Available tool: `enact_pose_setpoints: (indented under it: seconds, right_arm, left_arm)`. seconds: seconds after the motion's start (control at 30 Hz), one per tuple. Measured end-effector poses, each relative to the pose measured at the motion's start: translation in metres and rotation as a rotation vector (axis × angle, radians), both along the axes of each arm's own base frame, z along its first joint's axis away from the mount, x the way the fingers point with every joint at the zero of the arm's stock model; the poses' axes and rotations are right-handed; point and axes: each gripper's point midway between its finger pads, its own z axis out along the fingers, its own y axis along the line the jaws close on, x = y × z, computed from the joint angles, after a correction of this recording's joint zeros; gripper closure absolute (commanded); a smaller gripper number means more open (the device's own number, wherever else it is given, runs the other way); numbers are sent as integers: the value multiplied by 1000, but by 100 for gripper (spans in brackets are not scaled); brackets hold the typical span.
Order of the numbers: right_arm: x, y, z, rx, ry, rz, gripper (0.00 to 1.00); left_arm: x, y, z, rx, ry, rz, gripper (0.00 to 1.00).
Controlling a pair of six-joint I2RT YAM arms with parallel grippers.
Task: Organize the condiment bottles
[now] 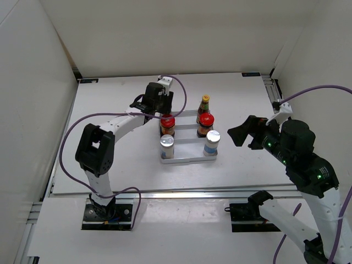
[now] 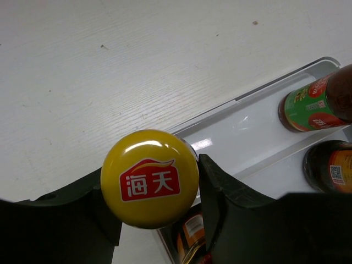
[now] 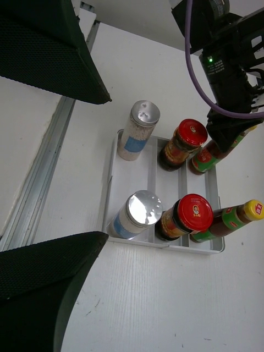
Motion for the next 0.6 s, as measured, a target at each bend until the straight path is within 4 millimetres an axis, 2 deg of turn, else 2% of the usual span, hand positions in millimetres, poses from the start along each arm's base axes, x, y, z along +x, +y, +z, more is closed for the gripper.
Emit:
enact_pose_setpoints:
  seconds: [0.07,0.1,0.13,0.37,0.5,0.6]
  right_arm:
    - [0,0,0,0,0,0,1]
    - [0,0,0,0,0,0,1]
    - [0,0,0,0,0,0,1]
    - [1,-1,-1,0,5,-9,1]
    - [4,-2,-3,4,16,-32,1]
    - [9,-4,-9,-1,49,-65,1]
  left_arm:
    - [0,1,0,2,0,5,32]
    - [0,1,0,4,2,7,23]
    - [0,2,0,5,1,14,0]
    - [10,6,22,1,-37,62,0]
    - [13,16,58,0,-91,117,0]
    - [5,32,97,-13,-154,171,0]
